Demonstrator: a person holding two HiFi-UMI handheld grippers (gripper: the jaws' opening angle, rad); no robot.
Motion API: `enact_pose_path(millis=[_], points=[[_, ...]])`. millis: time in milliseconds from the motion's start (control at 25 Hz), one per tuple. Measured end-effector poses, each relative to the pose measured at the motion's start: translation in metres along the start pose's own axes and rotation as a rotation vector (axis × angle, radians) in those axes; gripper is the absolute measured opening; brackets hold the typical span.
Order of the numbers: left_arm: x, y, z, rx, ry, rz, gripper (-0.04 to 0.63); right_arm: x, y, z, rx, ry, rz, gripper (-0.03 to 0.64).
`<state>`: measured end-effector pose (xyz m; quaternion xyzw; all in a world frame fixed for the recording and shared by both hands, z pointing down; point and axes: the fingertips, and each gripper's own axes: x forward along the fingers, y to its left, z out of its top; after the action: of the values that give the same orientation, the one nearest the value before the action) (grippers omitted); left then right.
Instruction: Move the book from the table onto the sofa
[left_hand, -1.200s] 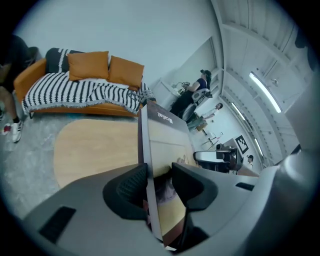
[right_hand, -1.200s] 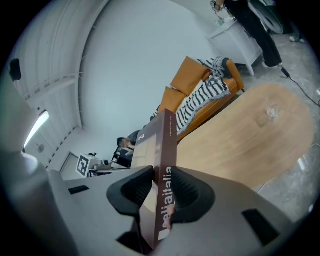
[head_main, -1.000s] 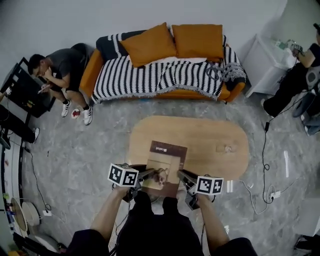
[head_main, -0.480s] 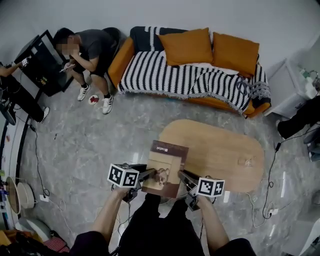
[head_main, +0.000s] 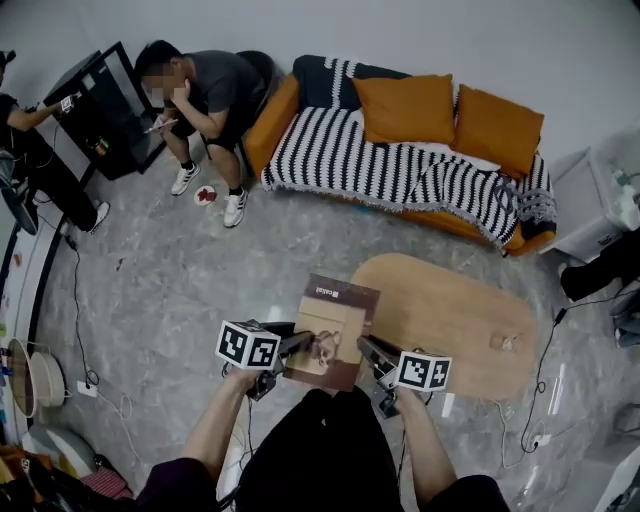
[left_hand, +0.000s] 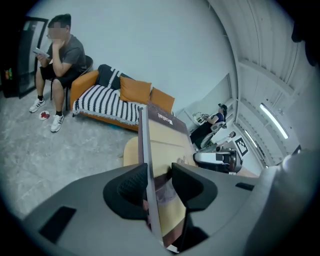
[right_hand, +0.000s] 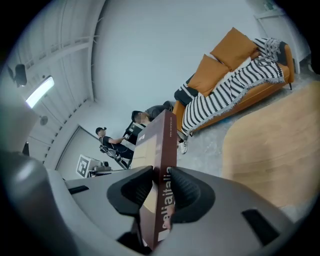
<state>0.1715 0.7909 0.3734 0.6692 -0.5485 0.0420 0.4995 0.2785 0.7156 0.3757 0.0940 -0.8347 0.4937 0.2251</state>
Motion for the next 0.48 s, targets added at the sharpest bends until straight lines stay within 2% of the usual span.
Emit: enact_pose_path(millis=[480], points=[[-0.014, 0.063, 0.073, -0.067, -0.098, 0.061, 0.160, 0.082, 0.019, 0.075, -0.069, 0.059, 0.052, 0.127]])
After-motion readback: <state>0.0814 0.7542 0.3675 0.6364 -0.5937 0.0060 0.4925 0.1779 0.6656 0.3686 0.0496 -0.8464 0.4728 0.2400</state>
